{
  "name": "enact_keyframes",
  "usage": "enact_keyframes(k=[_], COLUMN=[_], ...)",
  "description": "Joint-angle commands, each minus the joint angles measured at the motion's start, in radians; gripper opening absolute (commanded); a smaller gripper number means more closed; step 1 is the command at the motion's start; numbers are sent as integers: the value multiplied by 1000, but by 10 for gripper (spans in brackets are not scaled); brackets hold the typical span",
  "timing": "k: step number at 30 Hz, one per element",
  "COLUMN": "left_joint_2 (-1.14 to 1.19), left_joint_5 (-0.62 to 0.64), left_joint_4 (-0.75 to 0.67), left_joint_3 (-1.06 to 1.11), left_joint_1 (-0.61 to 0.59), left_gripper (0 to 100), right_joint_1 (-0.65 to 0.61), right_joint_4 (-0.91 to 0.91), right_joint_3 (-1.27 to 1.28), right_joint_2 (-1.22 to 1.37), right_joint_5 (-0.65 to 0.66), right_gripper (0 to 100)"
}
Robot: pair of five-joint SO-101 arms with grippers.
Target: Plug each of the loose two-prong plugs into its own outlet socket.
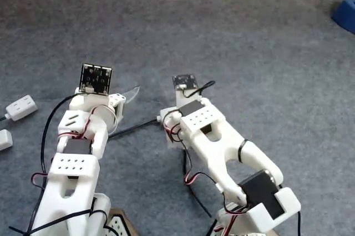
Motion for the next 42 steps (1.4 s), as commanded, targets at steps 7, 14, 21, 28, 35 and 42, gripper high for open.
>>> enact_keyframes(k=[7,14,21,28,35,42], left_joint_2=[-16,-18,-18,-18,-18,-18], left_joint_5=[-5,-5,-5,-8,-9,-9], left_joint_4=[-17,-15,-15,-15,-15,-15], left_joint_3=[-5,-7,-10,-12,-8,-5], left_joint_1=[-8,-10,-12,-48,-59,-59], left_gripper=[351,351,351,351,351,351], right_joint_1=[2,2,2,2,5,134], right_joint_4=[-42,-42,-42,-36,-35,84], right_joint_3=[-35,-33,-44,-93,-87,-140], right_joint_2=[-1,-1,99,179,174,168], right_joint_5=[43,43,44,44,43,431], right_gripper=[123,123,123,118,11,7])
